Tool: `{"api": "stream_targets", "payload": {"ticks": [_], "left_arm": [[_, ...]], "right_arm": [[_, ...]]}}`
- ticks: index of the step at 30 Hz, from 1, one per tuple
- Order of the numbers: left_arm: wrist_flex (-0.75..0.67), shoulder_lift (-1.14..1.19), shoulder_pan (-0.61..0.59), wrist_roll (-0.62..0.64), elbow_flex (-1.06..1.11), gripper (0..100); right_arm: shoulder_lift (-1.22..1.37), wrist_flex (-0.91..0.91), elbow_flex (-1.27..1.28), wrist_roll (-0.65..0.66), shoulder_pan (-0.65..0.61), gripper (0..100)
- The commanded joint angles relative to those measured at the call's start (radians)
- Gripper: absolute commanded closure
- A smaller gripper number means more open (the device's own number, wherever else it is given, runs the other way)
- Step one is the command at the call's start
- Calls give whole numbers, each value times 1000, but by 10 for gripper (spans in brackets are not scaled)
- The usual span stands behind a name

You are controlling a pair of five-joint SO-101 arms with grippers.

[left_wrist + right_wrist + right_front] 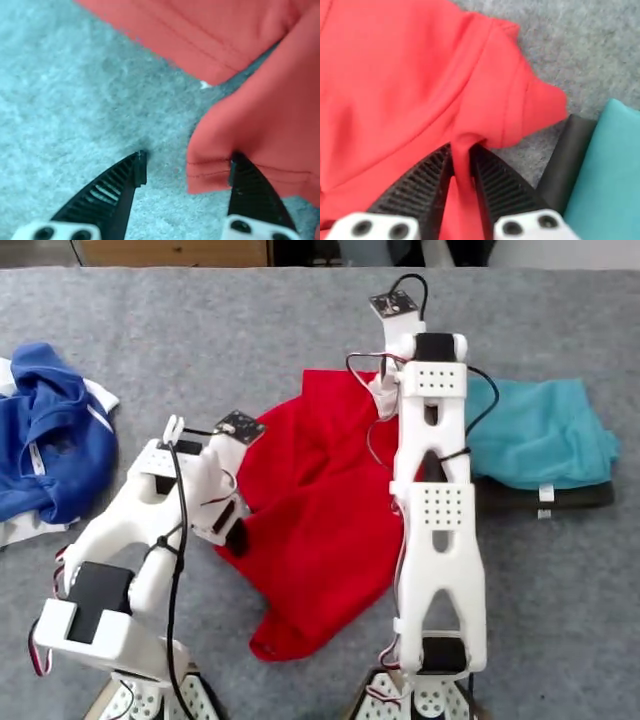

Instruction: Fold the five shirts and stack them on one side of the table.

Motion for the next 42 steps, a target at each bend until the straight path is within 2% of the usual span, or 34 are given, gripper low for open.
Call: {"api": "stream_targets", "payload": {"ticks": [1, 4, 9, 12, 16, 20, 26, 29, 36, 42], "left_arm": [[-41, -2, 22, 32, -24, 834], [-37, -2, 25, 61, -22, 970], [54, -12, 19, 69, -79, 971], [155, -12, 18, 71, -179, 971], [282, -37, 18, 127, -344, 971], [362, -140, 18, 133, -450, 971], [417, -371, -8, 127, -492, 971], [417, -488, -62, 127, -499, 971], [420, -709, -220, 124, -565, 971], [420, -836, -377, 44, -654, 971]], "right_arm": [[-4, -14, -15, 6, -18, 984], [-7, -14, -16, 5, -18, 984], [-12, 8, -62, -5, -44, 984], [-13, 14, -145, -69, -60, 984], [-104, 15, -99, -126, -61, 984], [-220, 15, -54, -175, -57, 984], [-437, 17, 61, -181, -55, 983], [-564, 17, 153, -180, -63, 967], [-895, 17, 479, -181, -64, 787], [-1204, 14, 711, -178, -64, 776]]}}
